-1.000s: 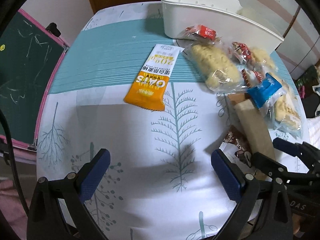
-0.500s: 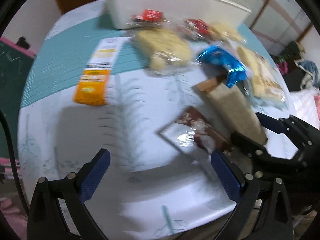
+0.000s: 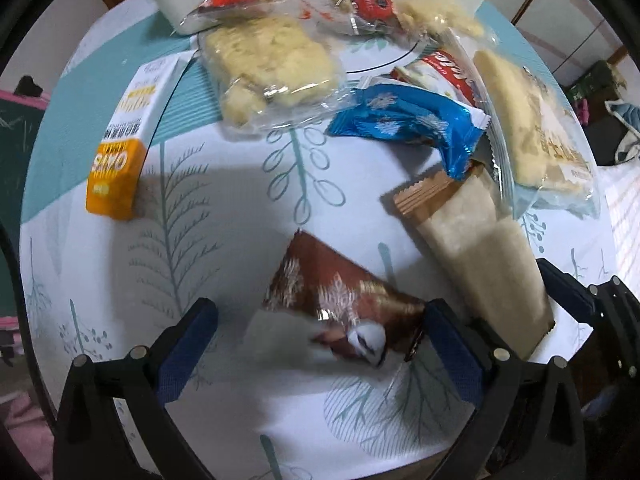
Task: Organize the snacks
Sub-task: 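Grasp the brown printed packet with the left tool while the right tool grasps the paper-wrapped bar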
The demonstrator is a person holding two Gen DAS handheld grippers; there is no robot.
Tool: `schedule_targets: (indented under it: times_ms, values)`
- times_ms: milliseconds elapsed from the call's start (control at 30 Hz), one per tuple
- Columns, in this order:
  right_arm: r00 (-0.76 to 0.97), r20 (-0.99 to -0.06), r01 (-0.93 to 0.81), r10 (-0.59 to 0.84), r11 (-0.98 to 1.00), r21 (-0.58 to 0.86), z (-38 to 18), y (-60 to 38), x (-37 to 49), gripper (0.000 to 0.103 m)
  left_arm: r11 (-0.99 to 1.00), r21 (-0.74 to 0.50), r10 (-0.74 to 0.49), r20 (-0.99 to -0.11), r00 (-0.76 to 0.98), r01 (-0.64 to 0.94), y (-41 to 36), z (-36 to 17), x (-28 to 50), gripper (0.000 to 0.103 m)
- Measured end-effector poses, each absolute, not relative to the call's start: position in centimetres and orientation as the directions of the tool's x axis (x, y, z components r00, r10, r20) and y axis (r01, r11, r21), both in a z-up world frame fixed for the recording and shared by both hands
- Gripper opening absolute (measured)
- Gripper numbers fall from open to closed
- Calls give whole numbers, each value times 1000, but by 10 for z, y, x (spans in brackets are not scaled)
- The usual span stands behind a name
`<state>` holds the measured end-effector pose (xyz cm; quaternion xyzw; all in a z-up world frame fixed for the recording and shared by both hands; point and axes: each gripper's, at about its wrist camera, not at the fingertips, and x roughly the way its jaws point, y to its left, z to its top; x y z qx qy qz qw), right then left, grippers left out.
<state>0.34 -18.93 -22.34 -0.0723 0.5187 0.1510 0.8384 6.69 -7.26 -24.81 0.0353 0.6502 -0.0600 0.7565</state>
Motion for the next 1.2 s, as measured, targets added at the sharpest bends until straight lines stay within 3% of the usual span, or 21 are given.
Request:
schedule_targets:
  times_ms: [100, 167, 233, 433, 533, 833, 1200]
  values:
    - [418, -889, -329, 188, 943, 45, -224, -191, 3, 56, 987, -20, -49, -982, 181, 159, -78, -242, 62, 92]
    - [419, -887, -330, 192, 943, 48, -224, -193, 1, 56, 982, -27, -69, -971, 227, 185, -87, -229, 53, 53]
    - [420, -886, -330, 196, 943, 52, -223, -193, 1, 56, 977, -53, -104, -965, 243, 207, -85, -221, 49, 26]
    - [421, -883, -332, 206, 941, 62, -223, -194, 1, 55, 958, -251, -278, -928, 247, 138, -58, -213, 40, 21]
    - [420, -884, -331, 207, 941, 63, -222, -194, 1, 55, 953, -279, -303, -901, 309, 120, -45, -198, 35, 21]
    - [396, -872, -353, 288, 924, 145, -215, -190, 1, 54, 967, -208, -252, -870, 424, 148, -24, -169, 41, 21]
    - [468, -773, -380, 428, 887, 261, -151, -184, 17, 52, 966, -196, -257, -816, 517, 170, -20, -126, 62, 22]
